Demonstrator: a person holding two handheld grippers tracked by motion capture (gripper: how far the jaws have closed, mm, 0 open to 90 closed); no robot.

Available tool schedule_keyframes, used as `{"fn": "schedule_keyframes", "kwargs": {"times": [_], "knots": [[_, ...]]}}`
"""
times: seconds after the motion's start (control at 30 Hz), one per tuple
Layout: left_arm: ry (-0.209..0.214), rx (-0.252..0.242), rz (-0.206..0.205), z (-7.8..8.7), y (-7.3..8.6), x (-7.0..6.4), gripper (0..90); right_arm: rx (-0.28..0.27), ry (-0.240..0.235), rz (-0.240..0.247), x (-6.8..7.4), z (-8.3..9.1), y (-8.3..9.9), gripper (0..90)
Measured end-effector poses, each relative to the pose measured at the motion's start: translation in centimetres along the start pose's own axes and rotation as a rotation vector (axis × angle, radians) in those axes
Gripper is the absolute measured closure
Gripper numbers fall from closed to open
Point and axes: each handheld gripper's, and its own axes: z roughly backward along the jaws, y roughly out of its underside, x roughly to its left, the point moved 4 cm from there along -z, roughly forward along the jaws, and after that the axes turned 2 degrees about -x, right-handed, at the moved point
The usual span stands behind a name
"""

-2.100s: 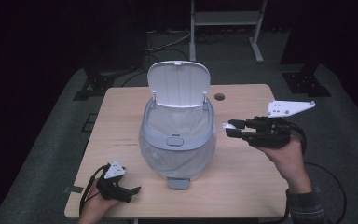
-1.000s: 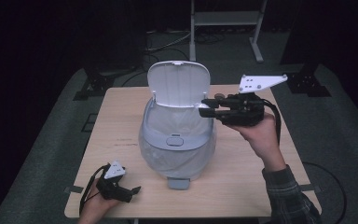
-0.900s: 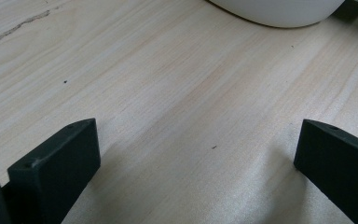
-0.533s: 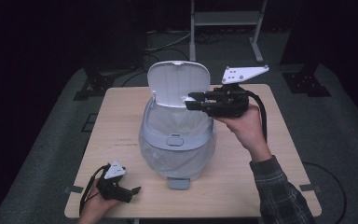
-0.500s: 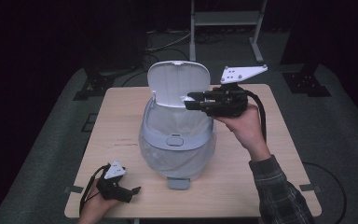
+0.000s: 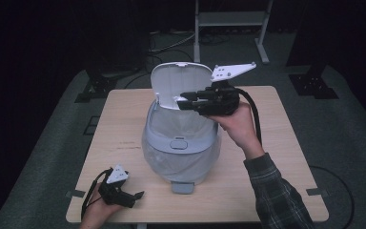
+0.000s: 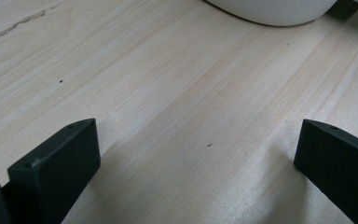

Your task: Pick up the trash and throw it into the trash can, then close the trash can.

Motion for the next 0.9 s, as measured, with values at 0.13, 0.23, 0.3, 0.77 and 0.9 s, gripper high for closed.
{"fn": "schedule_keyframes", "kwargs": {"times": [0.13,0.23,0.3,0.77,0.9], "knots": [[0.001,0.000,-0.001,0.0,0.0,0.0,0.0,0.004,-0.001,-0.003,-0.1,-0.4,0.1,64.6],[0.001,0.000,-0.001,0.0,0.0,0.0,0.0,-0.005,-0.006,-0.002,-0.1,-0.3,0.0,58.1],[0.001,0.000,-0.001,0.0,0.0,0.0,0.0,-0.007,0.001,-0.003,-0.1,-0.2,0.0,56.3],[0.001,0.000,-0.001,0.0,0.0,0.0,0.0,-0.007,0.081,0.012,-0.9,3.5,1.0,85.1],[0.001,0.000,-0.001,0.0,0.0,0.0,0.0,-0.010,0.128,0.004,-1.5,4.8,1.2,89.8]]}}
